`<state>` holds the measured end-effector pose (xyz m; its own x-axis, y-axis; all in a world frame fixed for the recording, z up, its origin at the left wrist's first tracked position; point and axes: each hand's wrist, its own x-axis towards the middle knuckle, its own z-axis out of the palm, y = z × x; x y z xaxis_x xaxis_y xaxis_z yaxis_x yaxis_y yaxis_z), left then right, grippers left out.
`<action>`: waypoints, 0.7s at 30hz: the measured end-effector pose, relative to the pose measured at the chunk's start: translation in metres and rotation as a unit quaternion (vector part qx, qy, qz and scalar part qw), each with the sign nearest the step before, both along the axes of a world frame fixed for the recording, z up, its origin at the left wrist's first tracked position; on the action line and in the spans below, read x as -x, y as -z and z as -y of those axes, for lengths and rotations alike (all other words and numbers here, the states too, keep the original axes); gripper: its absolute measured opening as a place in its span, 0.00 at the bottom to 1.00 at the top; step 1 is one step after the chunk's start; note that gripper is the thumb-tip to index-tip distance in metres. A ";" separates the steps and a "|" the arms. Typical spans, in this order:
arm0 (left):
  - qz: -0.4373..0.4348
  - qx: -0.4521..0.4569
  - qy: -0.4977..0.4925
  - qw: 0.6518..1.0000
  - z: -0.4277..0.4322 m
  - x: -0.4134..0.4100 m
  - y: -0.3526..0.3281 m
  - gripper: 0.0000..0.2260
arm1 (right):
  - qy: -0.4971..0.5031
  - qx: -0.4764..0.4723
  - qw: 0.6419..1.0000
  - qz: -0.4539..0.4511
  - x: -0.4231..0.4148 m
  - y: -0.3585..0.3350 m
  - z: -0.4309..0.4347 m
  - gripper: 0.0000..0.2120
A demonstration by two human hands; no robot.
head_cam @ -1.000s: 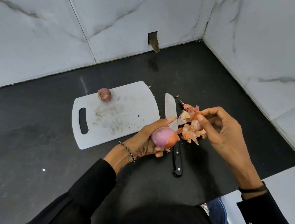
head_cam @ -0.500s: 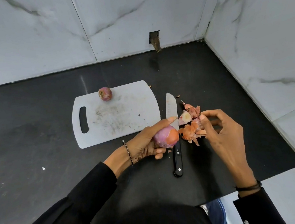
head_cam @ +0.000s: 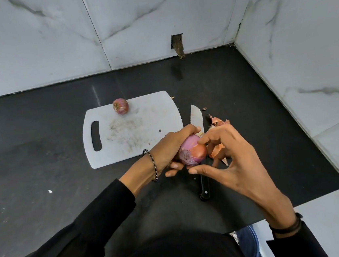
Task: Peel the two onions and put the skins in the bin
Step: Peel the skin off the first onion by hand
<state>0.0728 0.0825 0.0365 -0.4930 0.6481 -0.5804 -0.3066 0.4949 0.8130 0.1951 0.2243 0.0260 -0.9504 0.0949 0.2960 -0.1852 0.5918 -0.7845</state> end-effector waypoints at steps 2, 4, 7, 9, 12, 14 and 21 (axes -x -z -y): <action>0.001 0.014 0.007 1.000 -0.001 0.001 -0.001 0.29 | 0.000 0.006 1.000 0.006 0.001 0.001 0.000 0.25; 0.012 0.031 0.019 0.999 -0.001 0.001 0.000 0.30 | 0.002 0.013 1.000 0.017 0.002 0.001 -0.001 0.27; -0.005 0.036 0.013 0.999 0.000 0.000 -0.001 0.29 | -0.007 0.024 1.000 0.014 0.002 0.001 0.000 0.26; -0.009 0.043 0.015 0.999 -0.001 -0.001 -0.004 0.26 | -0.015 0.042 0.999 0.010 0.002 0.000 0.000 0.25; -0.006 0.051 0.016 0.999 -0.002 -0.002 -0.008 0.24 | -0.019 0.069 0.997 0.013 0.003 -0.001 0.000 0.22; 0.008 0.041 0.006 0.999 -0.003 -0.001 -0.009 0.22 | -0.022 0.073 0.997 0.010 0.003 -0.001 0.002 0.18; -0.024 0.090 0.033 0.995 -0.004 0.001 -0.012 0.23 | -0.017 0.059 0.998 0.009 0.003 0.002 0.004 0.23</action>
